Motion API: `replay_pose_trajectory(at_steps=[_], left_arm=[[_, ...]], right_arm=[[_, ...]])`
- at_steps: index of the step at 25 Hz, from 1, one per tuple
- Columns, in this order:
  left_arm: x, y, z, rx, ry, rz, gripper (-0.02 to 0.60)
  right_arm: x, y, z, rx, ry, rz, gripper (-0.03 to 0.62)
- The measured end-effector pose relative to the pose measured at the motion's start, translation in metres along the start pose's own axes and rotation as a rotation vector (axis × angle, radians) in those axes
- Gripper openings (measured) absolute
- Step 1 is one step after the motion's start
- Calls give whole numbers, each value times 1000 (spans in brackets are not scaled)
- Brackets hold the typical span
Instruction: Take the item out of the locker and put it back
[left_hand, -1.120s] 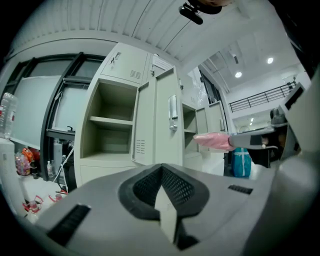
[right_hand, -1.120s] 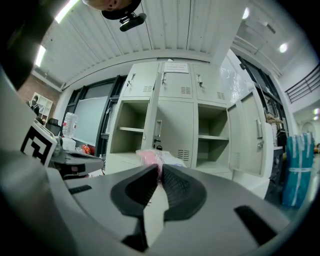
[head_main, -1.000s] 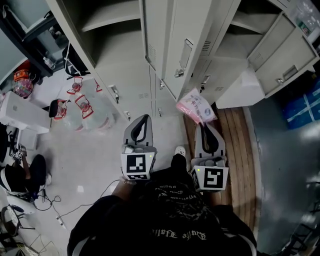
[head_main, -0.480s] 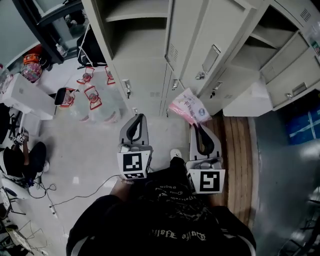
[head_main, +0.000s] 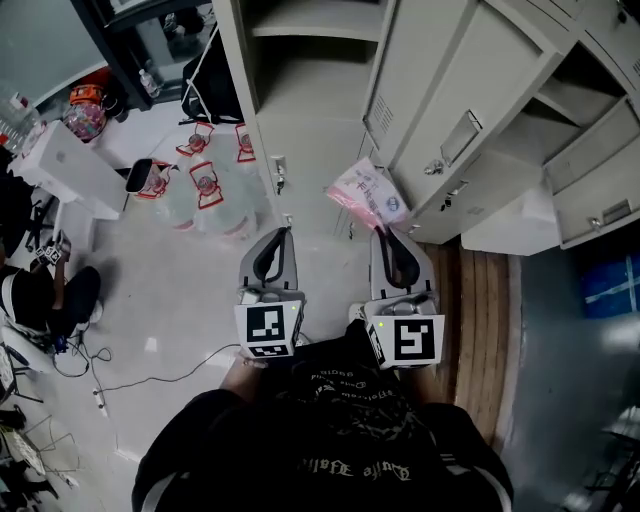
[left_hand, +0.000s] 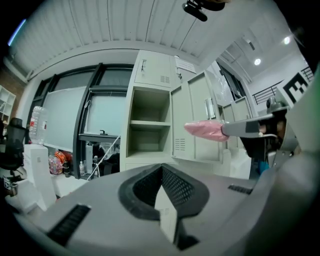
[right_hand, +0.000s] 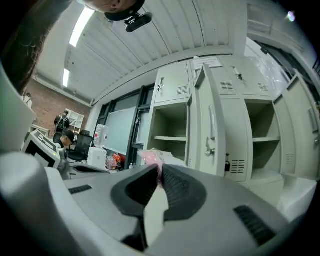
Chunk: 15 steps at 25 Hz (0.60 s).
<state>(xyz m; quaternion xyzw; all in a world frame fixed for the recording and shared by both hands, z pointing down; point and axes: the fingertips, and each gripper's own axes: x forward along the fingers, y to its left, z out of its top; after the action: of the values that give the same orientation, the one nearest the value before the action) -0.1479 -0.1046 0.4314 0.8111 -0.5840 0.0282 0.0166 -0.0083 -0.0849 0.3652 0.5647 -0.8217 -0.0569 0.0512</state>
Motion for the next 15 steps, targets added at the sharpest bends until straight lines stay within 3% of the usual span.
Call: replay_pose_trajectory(at_steps=[15], left_arm=[[17,42,0,-12,2,105,8]], right_arm=[[102,1,10,1,-24,66,26]])
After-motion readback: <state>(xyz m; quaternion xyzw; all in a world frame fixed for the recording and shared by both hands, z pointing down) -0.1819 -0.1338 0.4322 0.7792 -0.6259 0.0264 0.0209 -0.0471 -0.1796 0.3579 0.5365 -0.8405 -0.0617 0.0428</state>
